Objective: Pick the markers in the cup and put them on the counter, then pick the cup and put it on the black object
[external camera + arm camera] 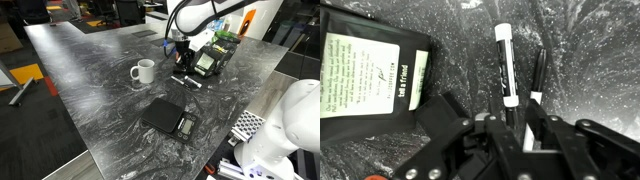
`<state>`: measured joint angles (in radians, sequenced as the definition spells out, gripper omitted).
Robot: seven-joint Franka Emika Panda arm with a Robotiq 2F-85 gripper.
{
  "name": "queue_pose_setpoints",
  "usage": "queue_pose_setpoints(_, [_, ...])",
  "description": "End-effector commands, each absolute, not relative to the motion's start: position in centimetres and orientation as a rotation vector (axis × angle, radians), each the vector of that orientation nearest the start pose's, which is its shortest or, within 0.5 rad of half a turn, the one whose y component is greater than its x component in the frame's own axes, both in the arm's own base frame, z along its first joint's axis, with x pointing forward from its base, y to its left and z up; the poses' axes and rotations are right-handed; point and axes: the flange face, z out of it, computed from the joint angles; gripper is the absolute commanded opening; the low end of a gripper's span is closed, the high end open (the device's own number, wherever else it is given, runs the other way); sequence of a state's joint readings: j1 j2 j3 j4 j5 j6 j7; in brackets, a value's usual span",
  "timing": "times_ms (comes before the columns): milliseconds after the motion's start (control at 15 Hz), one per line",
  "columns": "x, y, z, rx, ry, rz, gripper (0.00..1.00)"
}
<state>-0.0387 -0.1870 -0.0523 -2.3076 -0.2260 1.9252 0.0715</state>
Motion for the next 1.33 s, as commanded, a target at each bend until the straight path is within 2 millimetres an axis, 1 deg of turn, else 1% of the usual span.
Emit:
queue_pose_setpoints(0, [46.5,-6.1,40.7,-3.331,0.122,0.268,0.36])
queue_pose_setpoints(67, [46.5,-6.0,40.9,-3.334,0.125,0.251,0.51])
queue_pose_setpoints(133, [46.5,-5.7,41.3,-3.344,0.125,0.222,0.61])
queue_pose_setpoints(200, [46.5,-5.4,41.9,-3.356,0.127,0.189,0.66])
queue_pose_setpoints(267, [46.4,-4.7,42.9,-3.365,0.101,0.143,0.73])
queue_pose_setpoints(467, [46.1,-1.8,46.1,-3.363,-0.101,0.001,0.94])
queue_pose_setpoints(533, [46.0,-0.6,47.3,-3.361,-0.193,-0.046,0.99])
queue_pose_setpoints(667, [45.9,1.6,49.1,-3.351,-0.361,-0.103,1.0])
queue_pose_setpoints(733, [46.0,2.5,49.6,-3.338,-0.457,-0.121,1.0])
queue_pose_setpoints(867, [46.4,3.6,49.9,-3.317,-0.65,-0.111,1.0])
queue_pose_setpoints(933, [47.0,4.2,49.8,-3.294,-0.743,-0.113,1.0])
queue_pose_setpoints(1133, [49.6,5.7,48.1,-3.204,-0.999,-0.052,1.0])
queue_pose_setpoints(1267, [51.3,6.4,47.1,-3.148,-1.15,-0.007,1.0])
